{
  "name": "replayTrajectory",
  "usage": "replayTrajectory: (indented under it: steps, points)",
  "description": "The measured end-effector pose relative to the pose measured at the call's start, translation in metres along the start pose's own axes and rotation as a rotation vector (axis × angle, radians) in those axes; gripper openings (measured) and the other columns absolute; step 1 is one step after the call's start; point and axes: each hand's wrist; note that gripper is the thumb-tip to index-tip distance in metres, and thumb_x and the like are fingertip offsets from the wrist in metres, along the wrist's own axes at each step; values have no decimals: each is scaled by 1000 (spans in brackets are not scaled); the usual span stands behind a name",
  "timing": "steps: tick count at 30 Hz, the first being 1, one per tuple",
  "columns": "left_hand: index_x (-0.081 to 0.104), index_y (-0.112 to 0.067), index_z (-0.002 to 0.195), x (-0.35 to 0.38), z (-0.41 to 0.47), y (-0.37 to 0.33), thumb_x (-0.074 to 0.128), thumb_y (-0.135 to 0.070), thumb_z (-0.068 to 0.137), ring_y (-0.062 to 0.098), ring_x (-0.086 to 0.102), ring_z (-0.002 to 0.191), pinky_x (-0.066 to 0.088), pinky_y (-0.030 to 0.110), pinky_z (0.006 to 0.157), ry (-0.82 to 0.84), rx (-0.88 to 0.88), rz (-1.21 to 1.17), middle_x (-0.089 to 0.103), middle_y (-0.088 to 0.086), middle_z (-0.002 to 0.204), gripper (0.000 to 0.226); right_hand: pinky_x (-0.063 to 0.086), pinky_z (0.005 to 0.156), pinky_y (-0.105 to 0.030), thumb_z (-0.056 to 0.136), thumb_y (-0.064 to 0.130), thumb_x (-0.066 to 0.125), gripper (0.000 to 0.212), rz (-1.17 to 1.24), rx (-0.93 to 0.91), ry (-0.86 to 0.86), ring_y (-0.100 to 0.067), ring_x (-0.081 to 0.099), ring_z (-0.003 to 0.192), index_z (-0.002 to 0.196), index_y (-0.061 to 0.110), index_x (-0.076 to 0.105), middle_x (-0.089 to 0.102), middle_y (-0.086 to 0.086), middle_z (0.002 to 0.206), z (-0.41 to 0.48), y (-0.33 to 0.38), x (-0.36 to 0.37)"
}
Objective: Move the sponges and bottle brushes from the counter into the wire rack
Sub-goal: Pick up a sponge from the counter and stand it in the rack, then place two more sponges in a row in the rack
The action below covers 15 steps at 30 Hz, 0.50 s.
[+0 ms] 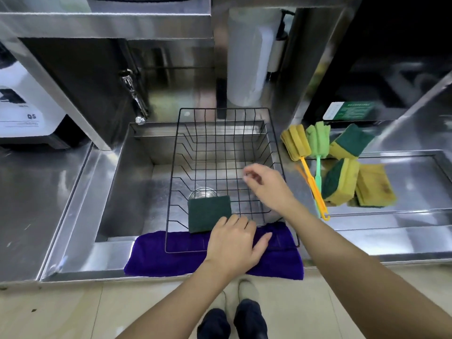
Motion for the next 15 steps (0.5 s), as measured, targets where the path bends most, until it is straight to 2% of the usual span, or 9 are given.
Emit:
replayTrajectory:
  steps: [3, 7, 8, 10, 13, 15]
  points:
    - [64, -11, 72, 3, 12, -18, 36, -52, 87, 24, 58, 66, 44, 34, 62, 108, 51, -28, 64, 5, 67, 52, 47, 82, -39, 91, 13, 51, 23, -48, 69, -343, -21, 55, 90, 110, 6, 61, 61, -11, 105, 1, -15, -31]
    - [62, -15, 101, 11, 23, -25, -1, -63, 79, 25, 56, 94, 42, 37, 80, 264, 36, 12, 66, 5, 98, 82, 39, 88, -44, 88, 16, 56, 21, -221, 295, -666, -36, 52, 104, 103, 2, 56, 57, -19, 109, -8, -50, -66]
    - [60, -16, 106, 14, 24, -24, -2, -65, 80, 23, 55, 98, 42, 37, 83, 268, 46, 15, 65, 3, 103, 83, 37, 90, -45, 87, 20, 58, 26, -275, 373, -703, -37, 50, 108, 106, 2, 55, 56, -20, 111, -13, -60, -71]
    - [58, -18, 112, 14, 26, -23, 9, -64, 89, 21, 54, 101, 42, 37, 86, 300, 47, 11, 64, 1, 109, 71, 32, 95, -46, 85, 32, 62, 45, -327, 545, -728, -37, 44, 117, 117, 3, 49, 50, -20, 123, -24, -77, -78]
    - [57, -18, 113, 13, 28, -24, 19, -60, 94, 19, 54, 103, 43, 36, 85, 338, 39, 18, 64, 0, 112, 61, 29, 100, -49, 77, 44, 68, 78, -300, 721, -675, -39, 38, 127, 134, 2, 35, 42, -22, 136, -38, -97, -79]
    - [57, -18, 112, 12, 28, -25, 19, -60, 94, 19, 55, 102, 44, 36, 85, 348, 30, 25, 64, 1, 111, 60, 31, 102, -51, 76, 48, 68, 83, -218, 786, -621, -39, 42, 127, 135, 2, 31, 45, -21, 135, -44, -107, -77]
Point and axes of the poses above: each hand's wrist, its own z-axis towards the middle knuckle, its own x-axis out of the palm, y = z × x
